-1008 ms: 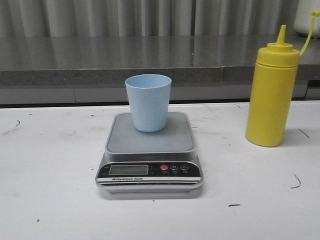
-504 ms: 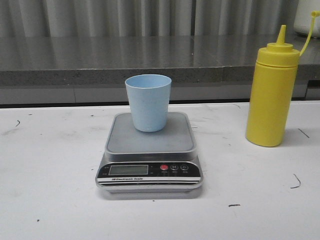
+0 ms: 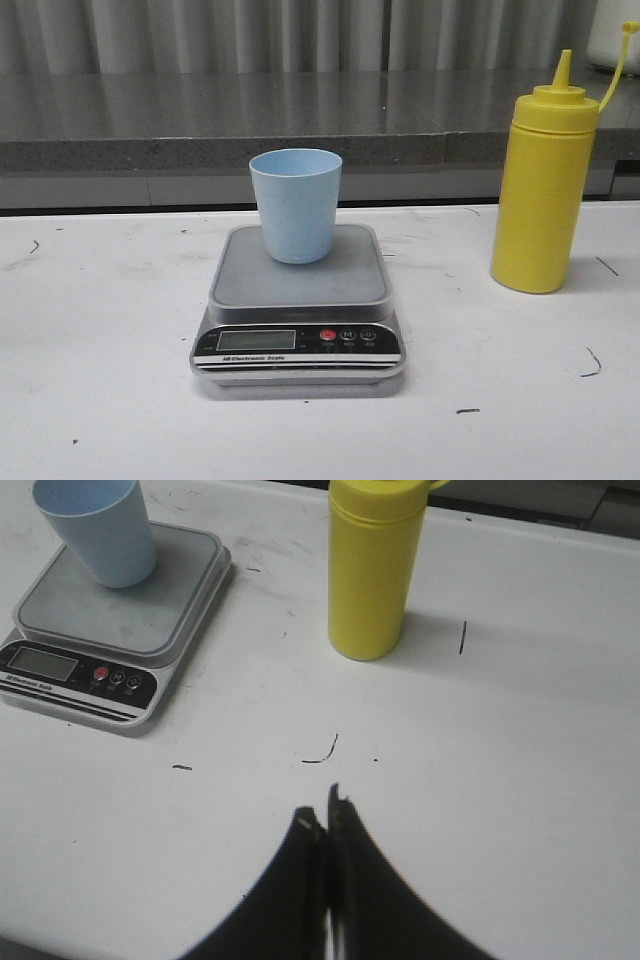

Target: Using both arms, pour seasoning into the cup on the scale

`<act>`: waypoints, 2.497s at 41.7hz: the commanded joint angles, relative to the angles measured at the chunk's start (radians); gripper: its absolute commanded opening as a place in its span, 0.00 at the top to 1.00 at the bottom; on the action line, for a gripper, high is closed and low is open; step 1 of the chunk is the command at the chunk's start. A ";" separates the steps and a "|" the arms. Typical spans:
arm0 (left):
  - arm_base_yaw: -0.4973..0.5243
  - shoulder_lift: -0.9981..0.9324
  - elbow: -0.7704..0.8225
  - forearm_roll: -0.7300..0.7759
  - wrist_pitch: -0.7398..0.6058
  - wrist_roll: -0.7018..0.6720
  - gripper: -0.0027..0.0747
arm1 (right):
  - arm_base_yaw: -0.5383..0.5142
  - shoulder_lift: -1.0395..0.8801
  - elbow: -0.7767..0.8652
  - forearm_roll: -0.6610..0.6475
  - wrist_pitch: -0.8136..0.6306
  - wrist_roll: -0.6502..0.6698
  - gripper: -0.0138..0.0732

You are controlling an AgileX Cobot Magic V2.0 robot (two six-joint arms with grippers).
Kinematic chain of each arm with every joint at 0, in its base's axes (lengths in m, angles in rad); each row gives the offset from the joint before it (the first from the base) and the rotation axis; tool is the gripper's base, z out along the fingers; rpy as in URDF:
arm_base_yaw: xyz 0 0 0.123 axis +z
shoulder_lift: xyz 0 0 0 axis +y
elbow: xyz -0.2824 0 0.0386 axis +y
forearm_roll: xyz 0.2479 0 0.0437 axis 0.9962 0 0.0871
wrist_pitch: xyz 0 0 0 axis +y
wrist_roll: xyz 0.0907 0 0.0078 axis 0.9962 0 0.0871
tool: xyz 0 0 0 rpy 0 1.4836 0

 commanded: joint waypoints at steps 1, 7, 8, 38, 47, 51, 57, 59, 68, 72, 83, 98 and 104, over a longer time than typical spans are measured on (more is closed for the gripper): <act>0.074 -0.063 0.036 0.001 -0.150 -0.006 0.99 | -0.009 0.004 -0.022 -0.016 -0.062 -0.013 0.92; 0.183 -0.173 0.179 0.001 -0.428 -0.006 0.99 | -0.009 0.004 -0.022 -0.016 -0.062 -0.013 0.92; 0.204 -0.193 0.211 0.001 -0.473 -0.006 0.99 | -0.009 0.004 -0.022 -0.016 -0.062 -0.013 0.92; 0.325 -0.369 0.524 -0.063 -0.763 -0.006 0.99 | -0.009 0.004 -0.022 -0.016 -0.062 -0.013 0.92; 0.321 -0.369 0.524 -0.063 -0.763 -0.006 0.99 | -0.009 0.004 -0.022 -0.016 -0.062 -0.013 0.92; 0.321 -0.369 0.524 -0.063 -0.763 -0.006 0.99 | -0.009 0.004 -0.022 -0.016 -0.062 -0.013 0.92; 0.321 -0.369 0.524 -0.063 -0.763 -0.006 0.99 | -0.009 0.004 -0.022 -0.016 -0.062 -0.013 0.92; 0.321 -0.369 0.524 -0.063 -0.763 -0.006 0.99 | -0.009 0.004 -0.022 -0.016 -0.062 -0.013 0.92; 0.321 -0.369 0.524 -0.063 -0.763 -0.006 0.99 | -0.009 0.004 -0.022 -0.016 -0.062 -0.013 0.92; 0.321 -0.369 0.524 -0.063 -0.763 -0.006 0.99 | -0.009 0.004 -0.022 -0.016 -0.062 -0.013 0.92; 0.321 -0.369 0.524 -0.063 -0.763 -0.006 0.99 | -0.009 0.004 -0.022 -0.017 -0.062 -0.013 0.92; 0.321 -0.367 0.524 -0.063 -0.763 -0.006 0.99 | -0.133 -0.144 0.140 0.011 -0.280 -0.158 0.91; 0.321 -0.367 0.524 -0.063 -0.763 -0.006 0.99 | -0.226 -0.231 0.283 0.011 -0.468 -0.192 0.91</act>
